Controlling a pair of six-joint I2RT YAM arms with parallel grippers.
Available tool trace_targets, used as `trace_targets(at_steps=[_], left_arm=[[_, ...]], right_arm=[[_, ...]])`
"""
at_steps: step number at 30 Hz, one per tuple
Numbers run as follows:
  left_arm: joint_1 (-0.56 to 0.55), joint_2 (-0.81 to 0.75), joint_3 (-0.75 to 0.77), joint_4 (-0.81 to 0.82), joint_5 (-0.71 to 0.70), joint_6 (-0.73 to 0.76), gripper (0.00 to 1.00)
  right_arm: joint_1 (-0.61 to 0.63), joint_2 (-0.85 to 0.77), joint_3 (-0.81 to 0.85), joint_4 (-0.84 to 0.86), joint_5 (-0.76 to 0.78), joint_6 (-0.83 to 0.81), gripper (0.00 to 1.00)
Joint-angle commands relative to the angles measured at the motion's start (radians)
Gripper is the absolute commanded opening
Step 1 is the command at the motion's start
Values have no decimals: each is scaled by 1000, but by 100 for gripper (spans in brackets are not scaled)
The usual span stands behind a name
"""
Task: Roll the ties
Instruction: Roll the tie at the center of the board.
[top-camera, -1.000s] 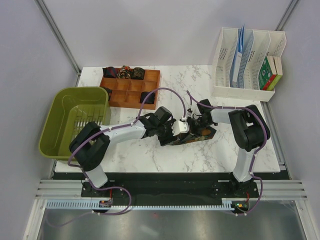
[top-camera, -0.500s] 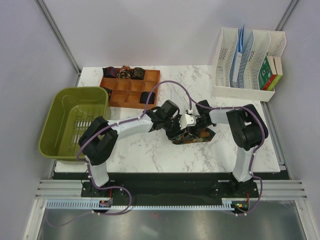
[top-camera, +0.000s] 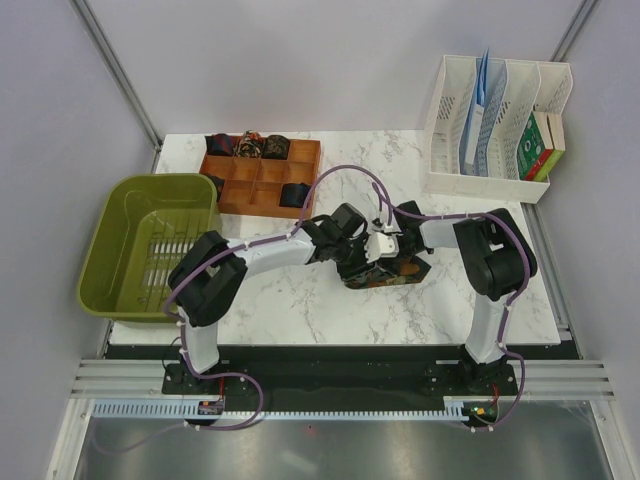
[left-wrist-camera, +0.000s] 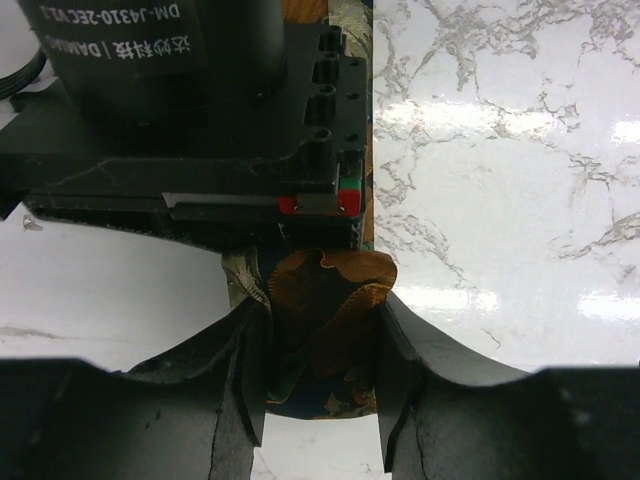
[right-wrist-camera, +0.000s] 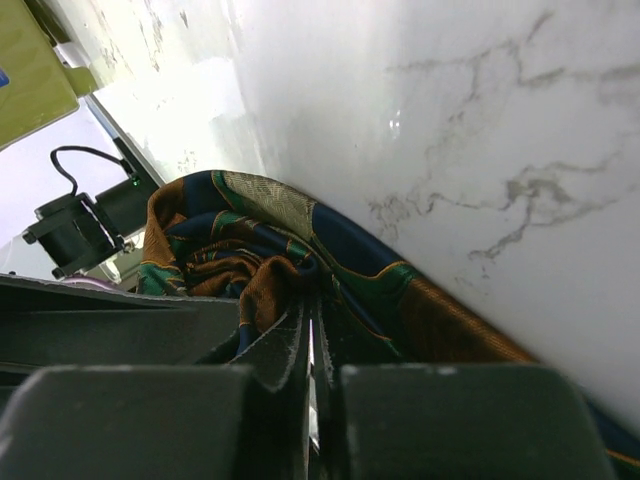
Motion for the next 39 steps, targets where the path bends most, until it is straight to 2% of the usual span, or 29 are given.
trace_targets(at_steps=[1, 6, 13, 24, 29, 31, 39], left_arm=[[-56, 164, 5, -130, -43, 52, 44], [-58, 201, 16, -151, -80, 53, 38], [-67, 269, 73, -211, -105, 50, 37], [-82, 342, 137, -271, -123, 61, 35], [-82, 367, 169, -306, -128, 69, 35], [-82, 373, 179, -319, -128, 72, 35], [-81, 375, 186, -345, -111, 78, 35]], right_arm=[[10, 37, -13, -17, 107, -73, 13], [-29, 25, 6, -80, 122, -130, 19], [-76, 3, 57, -238, 104, -223, 31], [-173, -66, 126, -437, 36, -355, 35], [-219, -104, 134, -446, 10, -370, 42], [-222, -104, 134, -431, 0, -366, 42], [-222, -127, 63, -270, -86, -254, 49]])
